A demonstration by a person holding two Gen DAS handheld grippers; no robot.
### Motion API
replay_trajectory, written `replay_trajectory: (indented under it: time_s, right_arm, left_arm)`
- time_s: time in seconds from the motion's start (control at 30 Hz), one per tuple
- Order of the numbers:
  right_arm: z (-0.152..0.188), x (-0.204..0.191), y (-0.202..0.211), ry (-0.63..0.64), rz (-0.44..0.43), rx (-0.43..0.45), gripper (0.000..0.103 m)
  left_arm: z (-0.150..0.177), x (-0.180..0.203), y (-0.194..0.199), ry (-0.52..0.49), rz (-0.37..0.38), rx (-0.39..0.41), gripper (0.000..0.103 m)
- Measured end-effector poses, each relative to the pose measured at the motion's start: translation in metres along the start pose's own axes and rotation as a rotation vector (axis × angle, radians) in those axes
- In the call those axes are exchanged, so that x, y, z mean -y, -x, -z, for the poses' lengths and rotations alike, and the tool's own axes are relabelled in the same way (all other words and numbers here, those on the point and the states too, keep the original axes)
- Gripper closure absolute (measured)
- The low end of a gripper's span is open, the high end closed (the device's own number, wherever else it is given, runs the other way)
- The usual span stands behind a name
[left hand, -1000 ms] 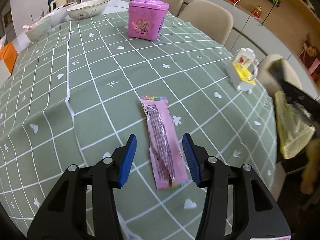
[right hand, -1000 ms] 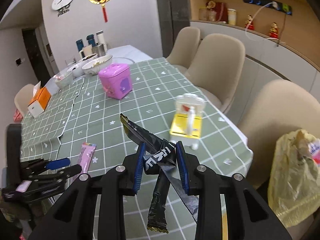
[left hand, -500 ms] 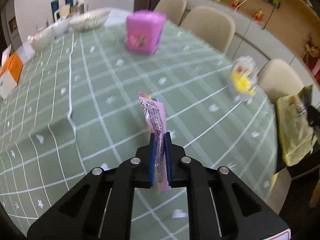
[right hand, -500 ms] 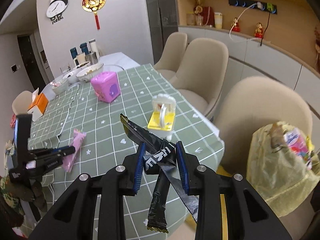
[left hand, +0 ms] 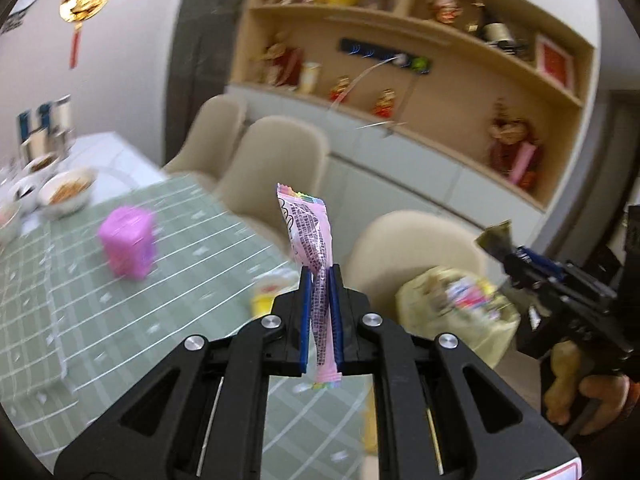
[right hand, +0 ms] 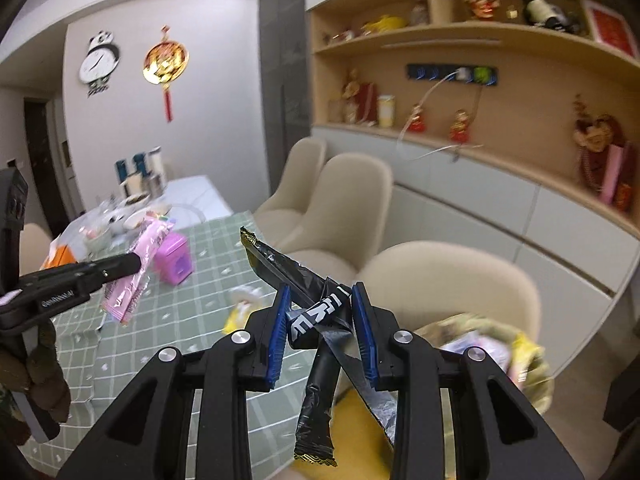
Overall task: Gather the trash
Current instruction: 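Carry the candy stick and black wrapper over the bin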
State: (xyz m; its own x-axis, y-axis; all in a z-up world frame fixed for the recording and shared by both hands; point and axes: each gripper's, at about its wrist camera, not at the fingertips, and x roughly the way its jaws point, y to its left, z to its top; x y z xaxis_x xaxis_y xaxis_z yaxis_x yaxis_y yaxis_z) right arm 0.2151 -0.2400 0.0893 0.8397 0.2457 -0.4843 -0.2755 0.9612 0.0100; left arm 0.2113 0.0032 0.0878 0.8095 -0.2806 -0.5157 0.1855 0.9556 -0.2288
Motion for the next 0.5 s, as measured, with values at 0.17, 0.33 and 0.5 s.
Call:
replay_trajectory:
  time_s: [0.17, 0.33, 0.5]
  right_arm:
    - [-0.002, 0.048, 0.021, -0.025, 0.069, 0.043, 0.073]
    - [0.002, 0.102, 0.030, -0.061, 0.127, 0.055, 0.073]
    - [0.007, 0.148, 0.032, -0.088, 0.164, 0.058, 0.073]
  left_arm:
    - [-0.015, 0.059, -0.024, -0.058, 0.112, 0.008, 0.095]
    - [-0.014, 0.116, -0.058, -0.105, 0.201, -0.028, 0.095]
    - [-0.012, 0.161, -0.093, -0.128, 0.287, -0.069, 0.095]
